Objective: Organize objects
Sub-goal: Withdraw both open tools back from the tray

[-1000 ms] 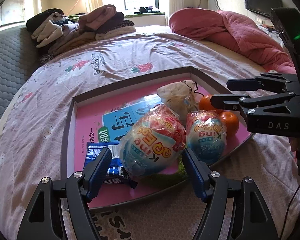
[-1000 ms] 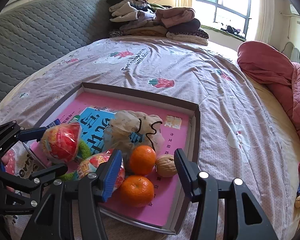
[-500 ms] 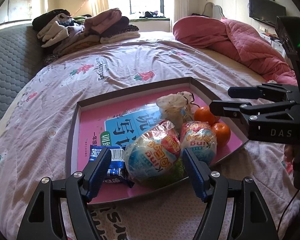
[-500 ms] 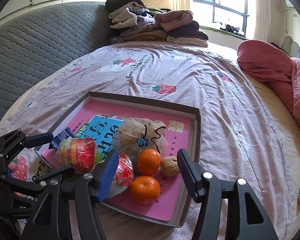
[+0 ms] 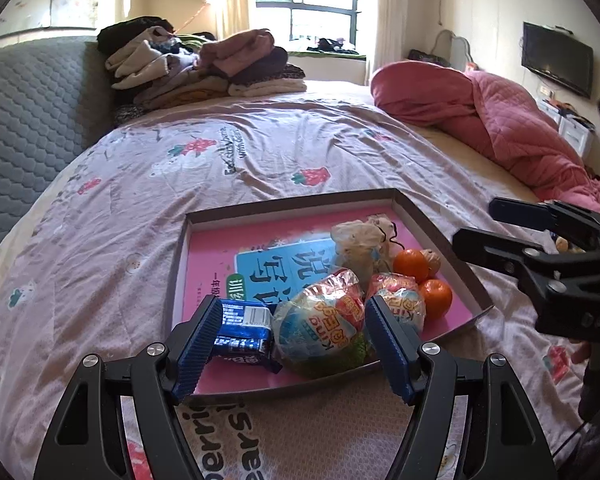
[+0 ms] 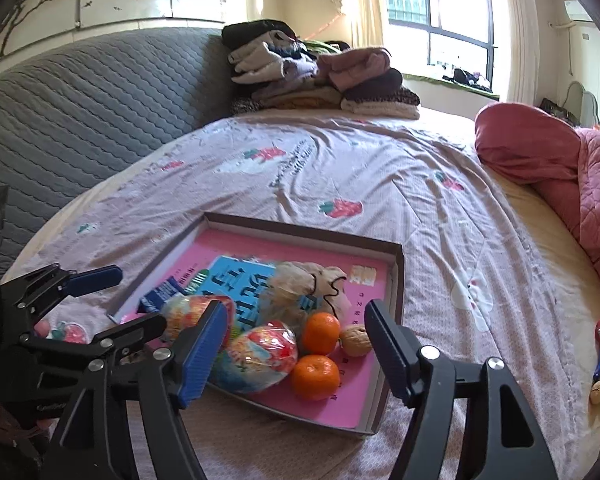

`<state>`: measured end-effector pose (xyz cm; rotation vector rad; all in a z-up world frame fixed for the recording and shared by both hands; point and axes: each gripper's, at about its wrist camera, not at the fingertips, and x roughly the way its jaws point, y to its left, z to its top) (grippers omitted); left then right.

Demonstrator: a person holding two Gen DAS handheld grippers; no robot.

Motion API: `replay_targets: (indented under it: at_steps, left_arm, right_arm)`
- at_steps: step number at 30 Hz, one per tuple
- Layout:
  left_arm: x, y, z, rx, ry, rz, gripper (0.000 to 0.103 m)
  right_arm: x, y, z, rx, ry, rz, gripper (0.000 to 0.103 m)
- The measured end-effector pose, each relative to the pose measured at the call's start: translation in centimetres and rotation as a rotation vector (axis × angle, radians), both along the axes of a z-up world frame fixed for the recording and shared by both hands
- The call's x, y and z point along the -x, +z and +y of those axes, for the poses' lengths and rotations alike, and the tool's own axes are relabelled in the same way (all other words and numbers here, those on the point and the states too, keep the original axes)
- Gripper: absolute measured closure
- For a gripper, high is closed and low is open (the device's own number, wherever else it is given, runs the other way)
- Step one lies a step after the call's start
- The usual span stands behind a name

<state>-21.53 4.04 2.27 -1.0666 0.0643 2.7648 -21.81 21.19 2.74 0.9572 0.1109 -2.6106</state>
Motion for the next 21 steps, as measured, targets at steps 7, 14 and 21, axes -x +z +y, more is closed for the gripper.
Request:
replay_targets:
  at_steps: [7,14,21]
  left_arm:
    - [-1.8,1.4,-0.6,-0.017,0.053,0.036,0.028]
    - [-4.0,2.0,-1.3,-0.049,0.076,0.038,0.028]
    - [-6.2,1.6,-1.4,-0.043,0.085,0.041,0.028]
  right_arm:
    - [-2.5,1.7,-0.3,0.05,0.009,0.04,0.028]
    - [-5.2,2.0,-0.9,0.081,0.014,0.06,0.028]
    - [-7.8,1.1,-1.0,0.071,-0.015,0.074,0.028]
